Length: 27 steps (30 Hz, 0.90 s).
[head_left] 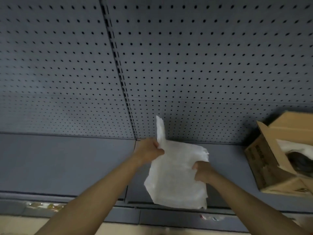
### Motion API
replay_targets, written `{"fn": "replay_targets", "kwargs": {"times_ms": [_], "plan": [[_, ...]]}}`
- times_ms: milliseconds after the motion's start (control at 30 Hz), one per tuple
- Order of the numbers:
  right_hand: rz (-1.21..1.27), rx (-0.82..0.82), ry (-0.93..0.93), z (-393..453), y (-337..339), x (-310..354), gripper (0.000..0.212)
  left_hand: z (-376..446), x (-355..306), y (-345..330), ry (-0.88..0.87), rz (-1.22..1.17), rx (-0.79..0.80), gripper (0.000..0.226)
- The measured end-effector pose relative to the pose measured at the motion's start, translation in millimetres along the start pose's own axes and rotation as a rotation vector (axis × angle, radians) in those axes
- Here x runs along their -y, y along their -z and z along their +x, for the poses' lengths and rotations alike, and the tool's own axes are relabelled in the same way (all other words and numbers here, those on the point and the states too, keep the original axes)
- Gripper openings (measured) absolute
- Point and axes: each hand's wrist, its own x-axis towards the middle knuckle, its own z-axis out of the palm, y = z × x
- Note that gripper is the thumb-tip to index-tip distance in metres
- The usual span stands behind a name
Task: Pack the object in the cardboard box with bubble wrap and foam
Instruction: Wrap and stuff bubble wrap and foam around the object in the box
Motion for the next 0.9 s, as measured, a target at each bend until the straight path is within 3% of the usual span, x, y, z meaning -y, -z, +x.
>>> {"fn": "replay_targets", "kwargs": {"times_ms": [67, 167, 267, 333, 400, 533, 700, 800, 900], "plan": [[-0.003, -0.035, -0.046, -1.0, 6.5, -19.3, 0.048, 3.0, -13.0, -25.1, -0.061, -0.027, 0.079, 0.014], [-0.024, -0.108, -0.048, -6.1, 7.6, -46.3, 0.015, 8.1, -24.5, -68.2, -0.135, -0.05, 0.384, 0.033], [-0.032, -0.166, -0.078, -7.4, 6.4, -67.4, 0.021, 13.2, -13.7, -101.2, -0.123, 0.045, 0.554, 0.042], [-0.009, -0.195, -0.107, -8.2, 8.2, -72.4, 0.036, 16.6, 1.2, -112.7, -0.08, 0.096, 0.57, 0.045], [-0.012, -0.199, -0.109, -9.5, 11.6, -72.3, 0.038, 18.7, 13.5, -117.2, -0.052, 0.122, 0.568, 0.045], [-0.003, -0.3, 0.111, -1.1, 17.8, -66.4, 0.036, 20.9, 25.8, -120.3, -0.048, 0.106, 0.537, 0.043], [-0.352, -0.297, 0.535, 24.8, 16.0, -37.7, 0.052, 16.5, 31.4, -125.8, -0.111, 0.174, 0.493, 0.04], [-0.598, -0.338, 0.604, 40.8, 12.7, -16.6, 0.045, 11.2, 40.1, -130.1, -0.135, 0.229, 0.468, 0.039], [-0.636, -0.23, 0.561, 50.0, 6.9, -10.1, 0.043, 8.1, 53.0, -131.8, -0.138, 0.26, 0.472, 0.038]]}}
